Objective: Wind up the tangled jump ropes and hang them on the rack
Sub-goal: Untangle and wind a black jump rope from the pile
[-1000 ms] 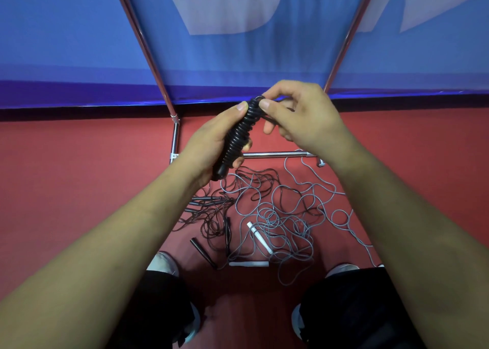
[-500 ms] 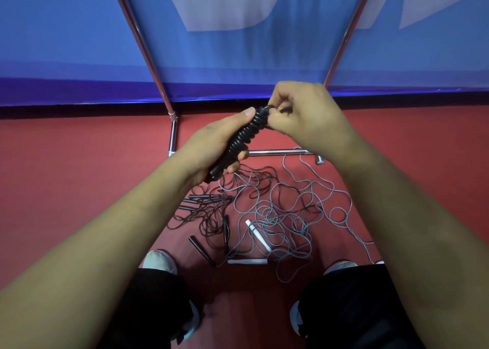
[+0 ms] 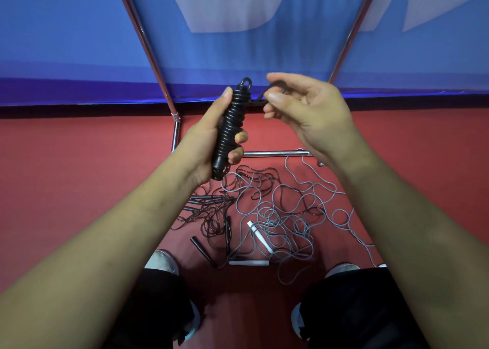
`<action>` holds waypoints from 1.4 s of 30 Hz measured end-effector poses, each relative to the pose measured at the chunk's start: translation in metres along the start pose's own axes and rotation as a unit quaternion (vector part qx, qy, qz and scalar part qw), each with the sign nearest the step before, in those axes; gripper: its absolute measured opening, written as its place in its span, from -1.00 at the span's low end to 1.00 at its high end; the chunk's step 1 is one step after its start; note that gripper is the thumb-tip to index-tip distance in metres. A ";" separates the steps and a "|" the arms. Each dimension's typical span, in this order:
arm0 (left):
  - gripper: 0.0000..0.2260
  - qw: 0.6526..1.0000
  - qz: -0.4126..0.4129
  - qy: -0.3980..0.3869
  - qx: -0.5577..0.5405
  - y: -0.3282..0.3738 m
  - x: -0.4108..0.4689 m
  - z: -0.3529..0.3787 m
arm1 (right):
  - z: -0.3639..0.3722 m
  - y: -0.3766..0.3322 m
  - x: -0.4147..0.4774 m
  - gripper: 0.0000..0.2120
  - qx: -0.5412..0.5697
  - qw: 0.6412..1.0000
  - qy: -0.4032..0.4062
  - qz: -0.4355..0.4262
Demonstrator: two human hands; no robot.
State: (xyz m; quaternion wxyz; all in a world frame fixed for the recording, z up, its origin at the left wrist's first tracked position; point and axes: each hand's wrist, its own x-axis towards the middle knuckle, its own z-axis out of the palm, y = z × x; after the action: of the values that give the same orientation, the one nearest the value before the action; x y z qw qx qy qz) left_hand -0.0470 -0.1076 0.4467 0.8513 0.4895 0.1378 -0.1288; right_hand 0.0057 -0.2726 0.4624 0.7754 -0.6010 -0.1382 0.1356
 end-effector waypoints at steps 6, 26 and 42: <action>-0.66 0.999 -0.022 -0.022 -0.017 -0.001 -0.002 0.003 | 0.005 0.000 0.000 -0.73 0.069 0.998 0.002 0.004; -0.54 0.986 0.052 -0.031 0.152 -0.007 0.004 -0.001 | -0.003 -0.005 0.006 -0.94 -0.170 0.985 0.016 0.038; -0.55 0.991 -0.052 -0.062 0.108 -0.005 0.000 0.006 | -0.015 -0.025 0.001 -0.97 -0.432 0.902 0.002 -0.026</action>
State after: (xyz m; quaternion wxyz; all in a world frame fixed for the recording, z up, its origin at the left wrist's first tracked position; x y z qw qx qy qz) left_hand -0.0477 -0.1149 0.4453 0.7927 0.5617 0.0954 -0.2167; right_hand 0.0134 -0.2920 0.4834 0.4436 -0.8732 -0.1975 0.0412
